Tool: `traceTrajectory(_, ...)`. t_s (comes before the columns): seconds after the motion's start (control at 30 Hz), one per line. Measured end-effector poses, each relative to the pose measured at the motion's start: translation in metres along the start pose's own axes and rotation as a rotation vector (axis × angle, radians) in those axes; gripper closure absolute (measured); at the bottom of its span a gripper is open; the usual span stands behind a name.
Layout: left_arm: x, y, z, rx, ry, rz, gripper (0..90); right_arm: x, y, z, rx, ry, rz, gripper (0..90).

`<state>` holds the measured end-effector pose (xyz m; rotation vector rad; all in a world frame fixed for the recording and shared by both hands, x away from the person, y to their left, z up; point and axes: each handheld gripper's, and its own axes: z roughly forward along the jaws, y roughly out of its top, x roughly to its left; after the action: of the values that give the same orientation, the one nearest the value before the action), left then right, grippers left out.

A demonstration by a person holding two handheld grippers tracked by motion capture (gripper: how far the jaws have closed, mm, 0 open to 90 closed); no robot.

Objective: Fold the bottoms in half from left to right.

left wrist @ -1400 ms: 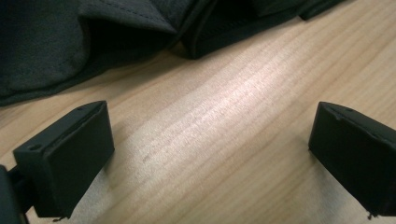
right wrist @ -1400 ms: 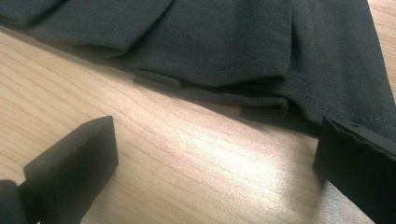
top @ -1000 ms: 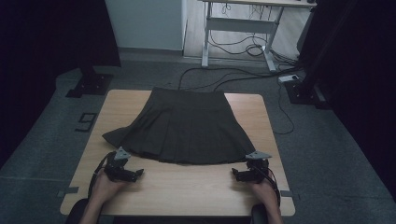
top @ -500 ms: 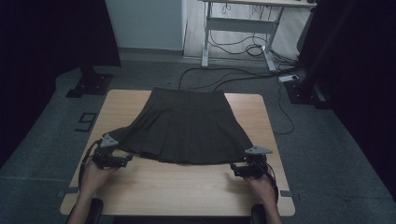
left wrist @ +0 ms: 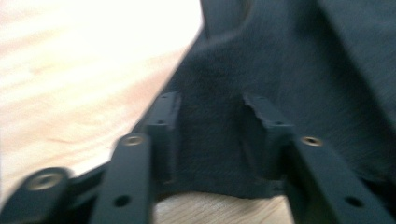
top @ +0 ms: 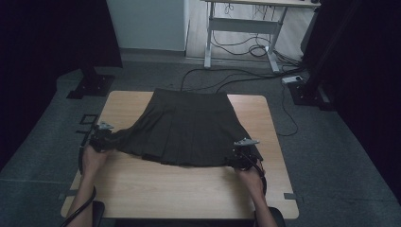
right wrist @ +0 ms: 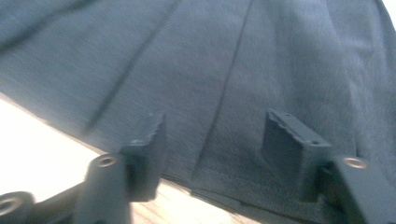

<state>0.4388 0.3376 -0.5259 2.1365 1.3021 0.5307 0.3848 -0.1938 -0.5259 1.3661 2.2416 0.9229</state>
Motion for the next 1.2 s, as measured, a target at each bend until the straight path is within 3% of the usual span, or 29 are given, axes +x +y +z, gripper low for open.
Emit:
traceTrajectory(0.1, -0.003, -0.004, 0.006, -0.013, -0.02, -0.002, 70.1, 0.0, -0.004, 0.006, 0.023, -0.017, -0.017, 46.0)
traceTrajectory(0.13, -0.005, -0.007, 0.007, -0.026, -0.032, -0.032, 71.5, -0.001, -0.006, 0.01, 0.028, -0.026, -0.018, 47.2)
traceTrajectory(0.2, -0.007, -0.007, 0.006, -0.025, -0.034, -0.03, 72.6, -0.002, -0.006, 0.01, 0.032, -0.031, -0.015, 48.6)
traceTrajectory(0.37, -0.024, -0.011, 0.002, -0.02, -0.091, -0.02, 72.5, -0.017, -0.008, 0.009, 0.034, -0.058, -0.006, 46.8)
traceTrajectory(0.47, -0.053, -0.012, -0.002, -0.002, -0.144, 0.025, 70.9, -0.034, -0.01, 0.007, 0.03, -0.087, 0.032, 45.1)
traceTrajectory(0.5, -0.053, -0.012, -0.002, -0.002, -0.144, 0.025, 70.3, -0.034, -0.01, 0.007, 0.03, -0.087, 0.032, 45.1)
traceTrajectory(0.6, -0.079, -0.013, -0.004, 0.006, -0.214, 0.054, 67.8, -0.055, -0.012, 0.006, 0.023, -0.124, 0.079, 44.0)
traceTrajectory(0.7, -0.102, -0.013, -0.007, 0.017, -0.228, 0.108, 61.8, -0.073, -0.013, 0.005, 0.014, -0.133, 0.118, 44.0)
traceTrajectory(0.73, -0.113, -0.013, -0.008, 0.027, -0.256, 0.126, 60.8, -0.083, -0.014, 0.004, 0.01, -0.157, 0.131, 44.0)
traceTrajectory(0.77, -0.113, -0.013, -0.008, 0.027, -0.256, 0.126, 59.5, -0.086, -0.014, 0.004, 0.007, -0.166, 0.139, 43.9)
traceTrajectory(0.8, -0.119, -0.01, -0.013, 0.029, -0.329, 0.142, 57.6, -0.088, -0.015, 0.003, 0.003, -0.171, 0.146, 43.8)
traceTrajectory(0.87, -0.117, -0.003, -0.026, -0.032, -0.404, 0.147, 52.9, -0.089, -0.017, 0.002, -0.003, -0.171, 0.147, 41.5)
traceTrajectory(0.93, -0.108, 0.006, -0.042, -0.105, -0.435, 0.127, 49.9, -0.088, -0.017, 0.001, 0.006, -0.184, 0.137, 34.8)
traceTrajectory(0.97, -0.103, 0.011, -0.048, -0.125, -0.421, 0.121, 48.5, -0.086, -0.016, 0.0, 0.011, -0.181, 0.139, 31.6)
traceTrajectory(1.07, -0.085, 0.022, -0.052, -0.154, -0.322, 0.114, 45.9, -0.078, -0.012, -0.004, 0.008, -0.171, 0.118, 26.0)
traceTrajectory(1.1, -0.085, 0.022, -0.052, -0.154, -0.322, 0.114, 45.9, -0.073, -0.009, -0.006, -0.002, -0.163, 0.108, 24.7)
traceTrajectory(1.13, -0.073, 0.028, -0.041, -0.146, -0.251, 0.103, 45.9, -0.068, -0.007, -0.007, -0.013, -0.152, 0.099, 24.2)
traceTrajectory(1.17, -0.073, 0.028, -0.041, -0.146, -0.251, 0.103, 46.0, -0.063, -0.004, -0.008, -0.022, -0.14, 0.087, 24.0)
traceTrajectory(1.2, -0.062, 0.032, -0.025, -0.123, -0.212, 0.075, 46.1, -0.058, -0.002, -0.008, -0.028, -0.126, 0.077, 24.0)
